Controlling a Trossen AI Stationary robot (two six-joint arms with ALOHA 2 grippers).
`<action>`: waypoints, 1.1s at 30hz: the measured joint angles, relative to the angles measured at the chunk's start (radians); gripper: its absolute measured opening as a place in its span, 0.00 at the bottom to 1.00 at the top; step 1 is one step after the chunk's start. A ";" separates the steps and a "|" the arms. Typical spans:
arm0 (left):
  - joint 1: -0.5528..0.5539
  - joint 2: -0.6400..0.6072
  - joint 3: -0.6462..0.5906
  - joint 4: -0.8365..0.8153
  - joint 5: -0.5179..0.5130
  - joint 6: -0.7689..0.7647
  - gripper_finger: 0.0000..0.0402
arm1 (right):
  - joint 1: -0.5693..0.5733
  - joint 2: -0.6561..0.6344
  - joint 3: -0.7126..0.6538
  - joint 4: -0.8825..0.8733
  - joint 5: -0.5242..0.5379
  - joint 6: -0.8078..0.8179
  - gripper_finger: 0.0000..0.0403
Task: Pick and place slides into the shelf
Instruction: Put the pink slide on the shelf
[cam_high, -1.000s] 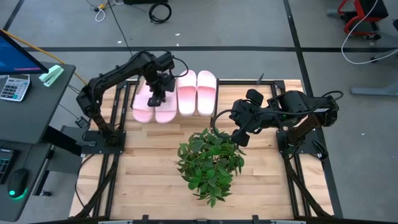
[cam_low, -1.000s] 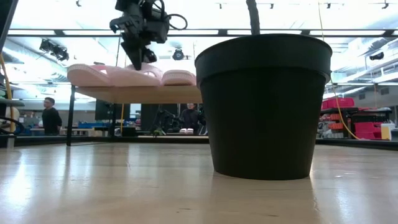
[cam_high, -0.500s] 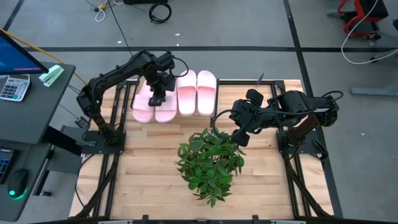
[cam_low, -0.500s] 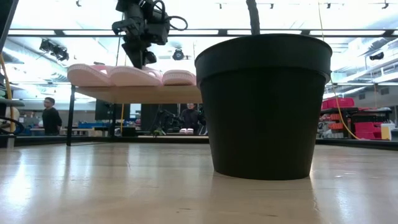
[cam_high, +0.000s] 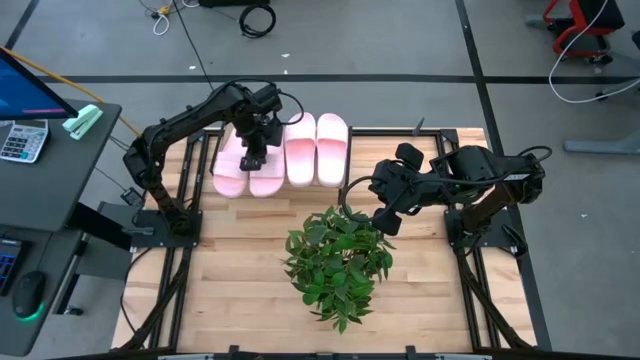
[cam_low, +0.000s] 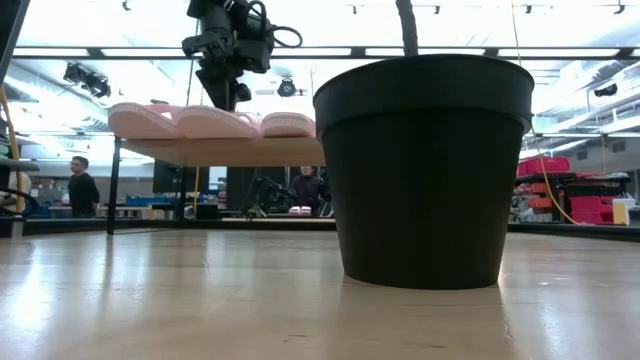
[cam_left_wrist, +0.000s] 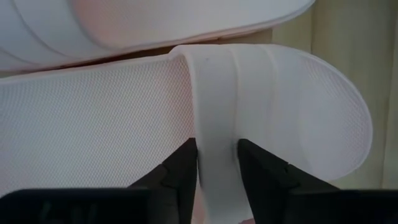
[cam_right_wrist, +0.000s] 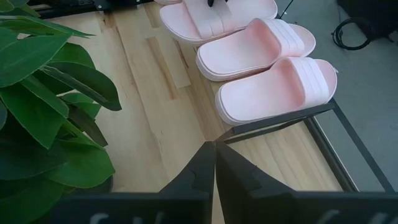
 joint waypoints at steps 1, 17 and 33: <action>0.000 0.000 0.000 0.001 -0.003 0.000 0.32 | 0.000 0.000 0.000 0.000 0.000 0.000 0.05; -0.001 0.000 0.000 0.007 -0.061 -0.014 0.52 | 0.000 0.000 0.000 0.000 0.000 0.000 0.05; -0.001 -0.011 0.003 0.037 -0.076 -0.051 0.53 | 0.000 0.000 0.000 0.000 0.000 0.003 0.05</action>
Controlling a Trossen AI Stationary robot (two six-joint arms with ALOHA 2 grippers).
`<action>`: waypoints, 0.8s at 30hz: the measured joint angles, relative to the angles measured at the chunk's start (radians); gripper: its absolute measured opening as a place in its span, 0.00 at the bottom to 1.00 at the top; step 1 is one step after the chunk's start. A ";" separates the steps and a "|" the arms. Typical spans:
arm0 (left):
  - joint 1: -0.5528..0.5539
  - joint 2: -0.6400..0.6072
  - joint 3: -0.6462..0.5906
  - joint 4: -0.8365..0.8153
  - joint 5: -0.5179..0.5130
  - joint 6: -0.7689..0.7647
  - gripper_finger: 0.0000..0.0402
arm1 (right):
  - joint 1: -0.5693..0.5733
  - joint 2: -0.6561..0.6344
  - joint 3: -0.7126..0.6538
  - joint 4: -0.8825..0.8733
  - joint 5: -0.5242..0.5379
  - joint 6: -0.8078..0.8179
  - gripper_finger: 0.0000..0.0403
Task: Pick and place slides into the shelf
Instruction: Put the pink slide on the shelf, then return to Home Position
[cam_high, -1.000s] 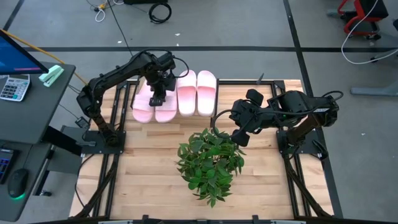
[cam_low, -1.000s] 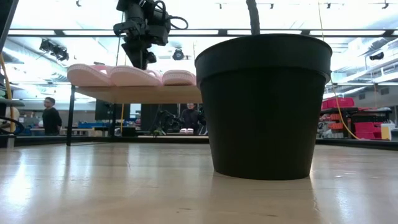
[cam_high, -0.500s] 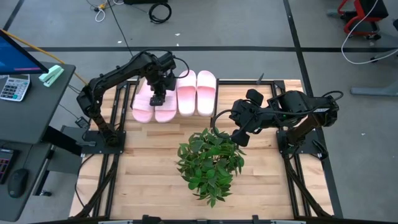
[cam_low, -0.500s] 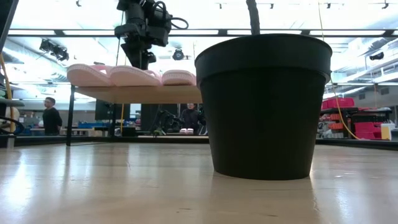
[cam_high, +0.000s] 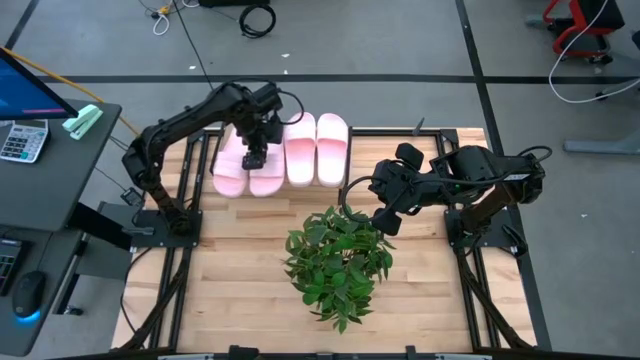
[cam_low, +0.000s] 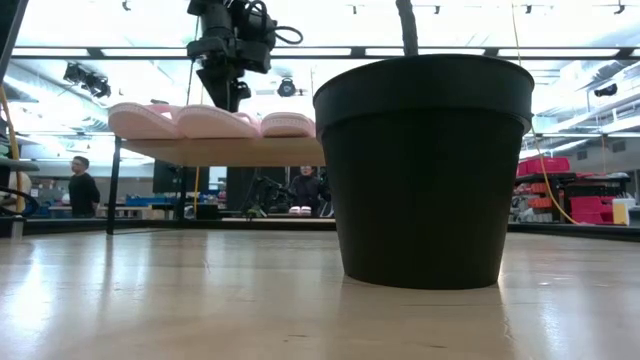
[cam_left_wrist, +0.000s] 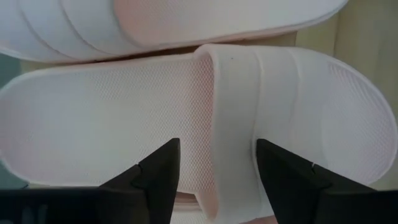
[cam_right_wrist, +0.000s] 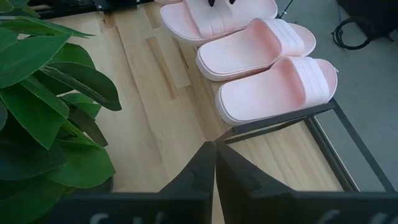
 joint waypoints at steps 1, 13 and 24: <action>0.000 -0.003 0.006 -0.001 0.000 0.000 0.54 | 0.000 0.000 0.000 0.000 0.000 0.000 0.05; 0.001 -0.006 0.171 0.012 0.003 0.000 0.60 | 0.000 0.000 0.000 0.000 0.000 0.007 0.05; -0.026 -0.057 0.220 0.067 0.392 -0.104 0.54 | 0.000 0.000 0.000 -0.035 0.000 0.006 0.05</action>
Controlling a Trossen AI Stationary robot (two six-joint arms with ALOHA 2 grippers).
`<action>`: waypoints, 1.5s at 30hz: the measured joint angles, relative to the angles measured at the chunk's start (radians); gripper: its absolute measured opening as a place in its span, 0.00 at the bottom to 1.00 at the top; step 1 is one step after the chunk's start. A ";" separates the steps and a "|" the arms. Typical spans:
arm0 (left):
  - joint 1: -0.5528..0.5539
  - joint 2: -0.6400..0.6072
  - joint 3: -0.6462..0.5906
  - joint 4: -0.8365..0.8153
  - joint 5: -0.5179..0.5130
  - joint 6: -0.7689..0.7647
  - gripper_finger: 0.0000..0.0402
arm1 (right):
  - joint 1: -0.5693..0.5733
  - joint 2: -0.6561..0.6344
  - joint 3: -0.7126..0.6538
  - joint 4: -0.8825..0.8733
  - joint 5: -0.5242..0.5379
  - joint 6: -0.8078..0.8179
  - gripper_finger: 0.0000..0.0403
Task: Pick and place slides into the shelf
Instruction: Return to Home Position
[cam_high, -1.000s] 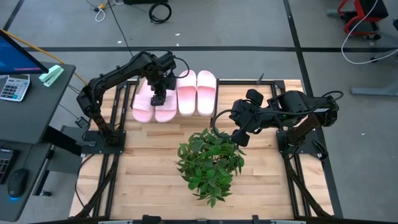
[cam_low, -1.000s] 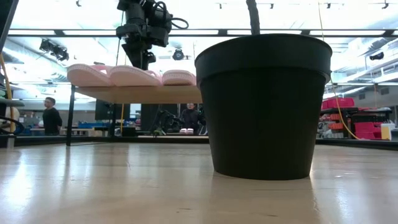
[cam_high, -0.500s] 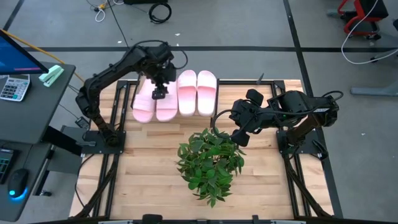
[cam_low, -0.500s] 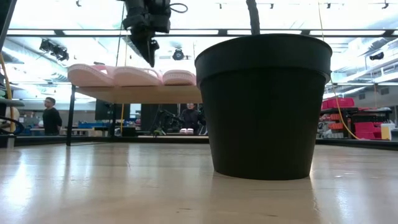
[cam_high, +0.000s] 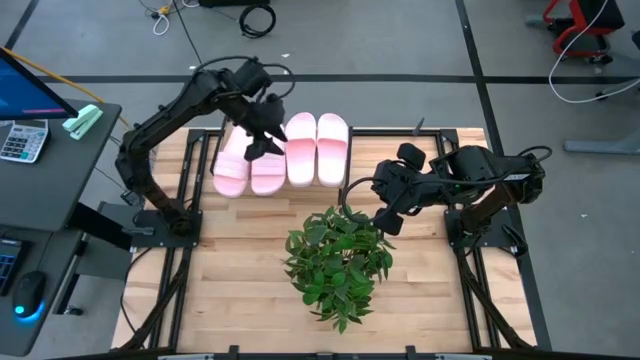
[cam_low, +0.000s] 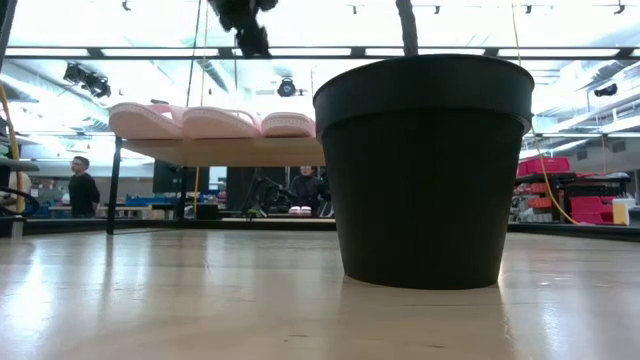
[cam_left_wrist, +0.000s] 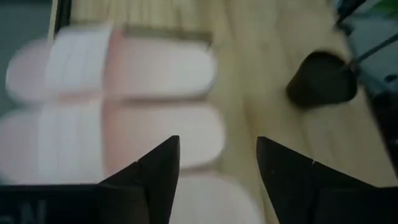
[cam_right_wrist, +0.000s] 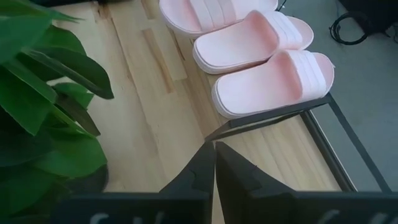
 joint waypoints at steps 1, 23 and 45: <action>-0.010 -0.015 -0.007 0.029 0.022 -0.013 0.53 | 0.000 0.000 0.000 -0.003 0.000 0.000 0.05; -0.368 -0.440 -0.881 1.451 -0.356 -0.611 0.13 | 0.001 -0.004 0.000 -0.045 0.052 -0.035 0.05; -0.568 -0.907 -1.432 1.817 -0.756 -0.714 0.02 | 0.012 -0.115 0.000 0.079 0.100 -0.120 0.01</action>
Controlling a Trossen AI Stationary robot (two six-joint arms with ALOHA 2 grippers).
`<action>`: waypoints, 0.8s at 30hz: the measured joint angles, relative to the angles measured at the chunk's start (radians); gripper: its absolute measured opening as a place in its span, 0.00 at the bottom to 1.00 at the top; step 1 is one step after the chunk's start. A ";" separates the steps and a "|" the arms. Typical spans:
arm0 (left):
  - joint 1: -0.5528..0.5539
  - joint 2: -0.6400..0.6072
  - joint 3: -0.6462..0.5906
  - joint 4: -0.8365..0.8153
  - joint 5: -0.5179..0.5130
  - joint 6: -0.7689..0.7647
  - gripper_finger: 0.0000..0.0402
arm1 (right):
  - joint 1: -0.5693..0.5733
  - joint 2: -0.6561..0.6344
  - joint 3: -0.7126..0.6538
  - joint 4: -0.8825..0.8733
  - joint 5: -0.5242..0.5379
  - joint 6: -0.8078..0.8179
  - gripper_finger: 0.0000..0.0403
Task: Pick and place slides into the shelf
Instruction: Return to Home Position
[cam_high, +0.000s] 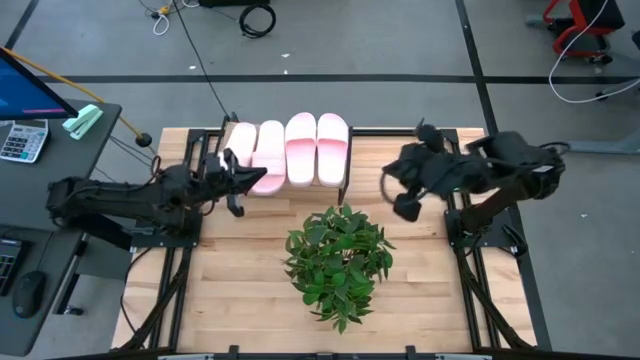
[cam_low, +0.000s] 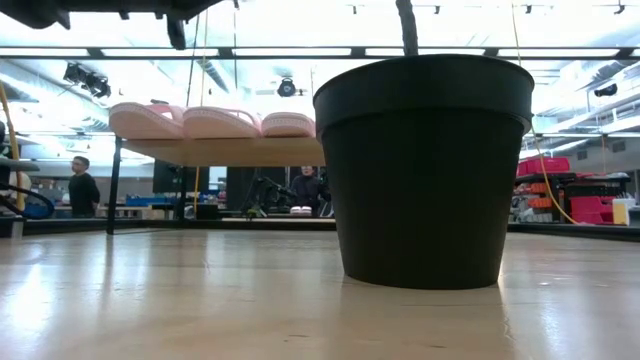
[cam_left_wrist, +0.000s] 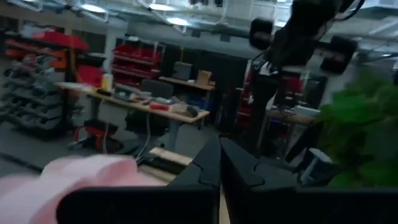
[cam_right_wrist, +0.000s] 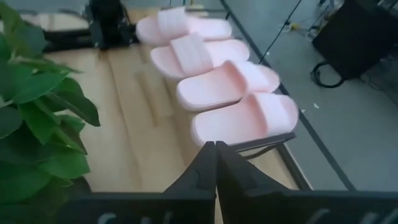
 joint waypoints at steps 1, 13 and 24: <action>-0.018 -0.007 -0.013 -0.002 -0.028 -0.001 0.02 | 0.001 -0.013 0.000 0.000 0.007 0.005 0.01; -0.094 -0.117 -0.057 0.005 -0.056 0.142 0.01 | 0.001 -0.139 0.000 0.001 0.086 0.042 0.01; -0.067 -0.390 -0.057 -0.205 -0.013 0.163 0.01 | 0.001 -0.129 0.000 0.000 0.089 0.043 0.00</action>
